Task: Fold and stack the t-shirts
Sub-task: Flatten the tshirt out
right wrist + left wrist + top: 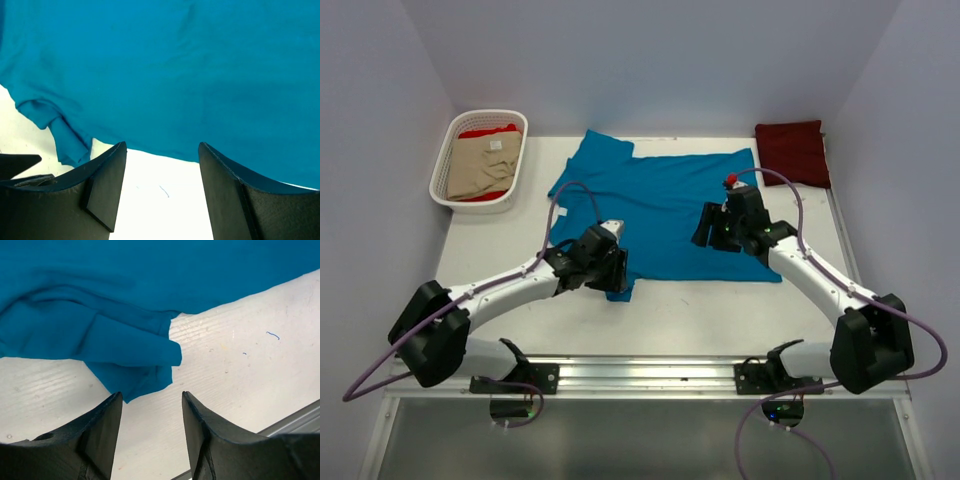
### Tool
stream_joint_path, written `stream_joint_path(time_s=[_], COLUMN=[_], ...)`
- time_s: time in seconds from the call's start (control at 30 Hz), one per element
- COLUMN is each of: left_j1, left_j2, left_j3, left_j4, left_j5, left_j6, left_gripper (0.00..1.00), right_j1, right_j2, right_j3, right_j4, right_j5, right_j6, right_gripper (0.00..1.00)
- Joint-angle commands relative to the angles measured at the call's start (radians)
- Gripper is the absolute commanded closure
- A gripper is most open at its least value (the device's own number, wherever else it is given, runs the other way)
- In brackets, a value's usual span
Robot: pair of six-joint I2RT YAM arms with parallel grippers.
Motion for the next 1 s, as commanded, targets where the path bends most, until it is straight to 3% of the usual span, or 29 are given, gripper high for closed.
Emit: stream_joint_path(time_s=[0.0, 0.37, 0.97], left_j1=[-0.048, -0.114, -0.118], left_j2=[0.02, 0.161, 0.226], left_j3=[0.022, 0.115, 0.12], left_j4=[0.038, 0.056, 0.097], left_j5=[-0.048, -0.065, -0.187], left_j6=[-0.025, -0.006, 0.01], left_gripper=[0.46, 0.46, 0.51], right_j1=[0.004, 0.006, 0.006], right_j2=[-0.045, -0.057, -0.065], right_j3=[-0.021, -0.033, -0.033], right_j4=[-0.008, -0.031, -0.033], right_j5=[0.024, 0.042, 0.039], right_j6=[0.015, 0.003, -0.005], right_gripper=[0.37, 0.37, 0.42])
